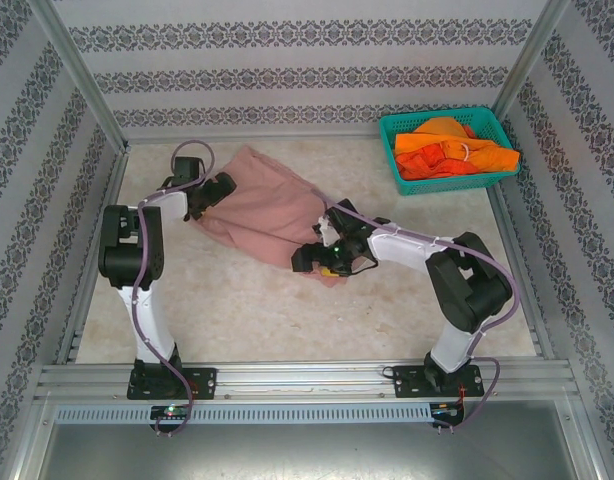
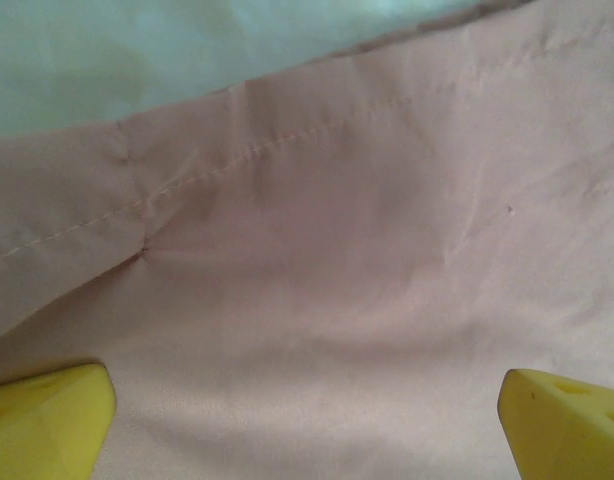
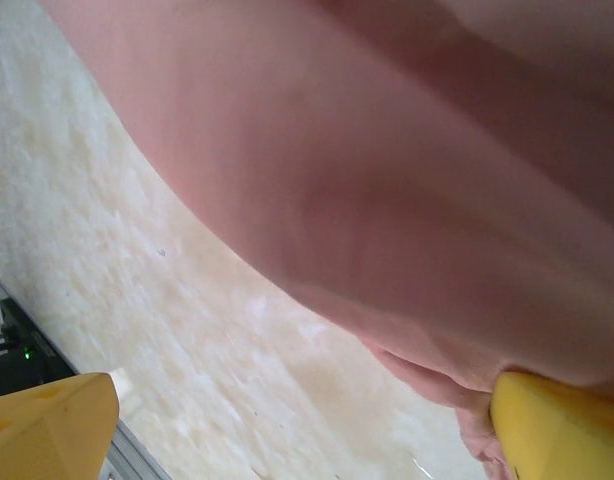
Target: Fold and stack the shorts
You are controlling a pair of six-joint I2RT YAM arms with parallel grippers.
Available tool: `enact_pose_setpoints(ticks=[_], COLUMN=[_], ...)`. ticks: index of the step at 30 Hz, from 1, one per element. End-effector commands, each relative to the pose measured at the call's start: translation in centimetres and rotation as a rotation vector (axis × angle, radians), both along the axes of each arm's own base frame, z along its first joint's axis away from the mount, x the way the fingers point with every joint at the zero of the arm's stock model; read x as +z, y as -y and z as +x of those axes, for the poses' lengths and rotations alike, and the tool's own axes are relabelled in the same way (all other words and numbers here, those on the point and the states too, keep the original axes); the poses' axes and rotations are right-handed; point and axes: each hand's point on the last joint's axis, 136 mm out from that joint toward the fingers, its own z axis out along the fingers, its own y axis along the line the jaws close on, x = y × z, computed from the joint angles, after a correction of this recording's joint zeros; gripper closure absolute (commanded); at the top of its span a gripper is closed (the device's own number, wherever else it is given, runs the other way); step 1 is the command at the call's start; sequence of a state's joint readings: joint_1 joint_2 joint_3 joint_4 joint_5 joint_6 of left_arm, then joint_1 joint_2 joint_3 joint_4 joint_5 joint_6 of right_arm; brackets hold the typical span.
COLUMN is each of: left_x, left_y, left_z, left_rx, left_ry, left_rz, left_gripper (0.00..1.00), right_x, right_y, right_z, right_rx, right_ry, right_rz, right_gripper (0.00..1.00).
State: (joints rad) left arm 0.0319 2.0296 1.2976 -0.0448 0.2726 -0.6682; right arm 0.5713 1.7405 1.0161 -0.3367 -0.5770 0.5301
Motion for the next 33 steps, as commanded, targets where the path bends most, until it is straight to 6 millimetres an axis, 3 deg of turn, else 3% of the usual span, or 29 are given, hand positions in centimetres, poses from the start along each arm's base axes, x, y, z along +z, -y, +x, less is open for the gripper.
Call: enact_pose_setpoints(ticks=[1,6,10,13,15,19,21,23,29,33], left_x=[-2.4,-3.4,-3.1,-2.4,-1.0,4.7,7.4,8.7,6.7,5.5], left_y=[-2.8,-3.6,-3.8,-3.5,-3.1,-2.0,-1.4,-0.8,0.0,-0.2], left_z=[-2.6,-7.5,-12.0,-14.8,-15.7,-15.4,-15.1,-14.7,-13.5,-12.8], left_rx=[0.102,0.147,0.173,0.195,0.192,0.132,0.11,0.092,0.046,0.05], left_ry=[-0.092,-0.188,-0.217,-0.196,-0.16,-0.008,0.066,0.098,0.059,0.064], left_rz=[0.017,0.043,0.063,0.044,0.025,0.013,0.006,-0.013,-0.025,-0.015], left_gripper=[0.0,0.0,0.0,0.0,0.0,0.0,0.0,0.0,0.0,0.0], right_x=[-2.0,-2.6,-1.7,1.5,4.9,10.2,11.3,11.3,9.5,6.3], right_y=[3.2,4.8,6.0,5.7,5.1,5.9,7.2,8.3,8.9,9.5], right_z=[-3.5,-4.0,-3.5,-2.4,-1.2,2.0,4.0,5.9,9.9,10.9], right_rx=[0.018,0.012,0.017,0.033,0.037,-0.095,-0.166,-0.213,-0.256,-0.279], right_ry=[-0.126,-0.166,-0.148,-0.074,0.031,0.193,0.218,0.226,0.186,0.156], right_rz=[-0.083,-0.085,-0.081,-0.008,0.059,0.156,0.149,0.119,0.099,0.028], right_gripper=[0.02,0.02,0.02,0.02,0.02,0.02,0.02,0.02,0.02,0.02])
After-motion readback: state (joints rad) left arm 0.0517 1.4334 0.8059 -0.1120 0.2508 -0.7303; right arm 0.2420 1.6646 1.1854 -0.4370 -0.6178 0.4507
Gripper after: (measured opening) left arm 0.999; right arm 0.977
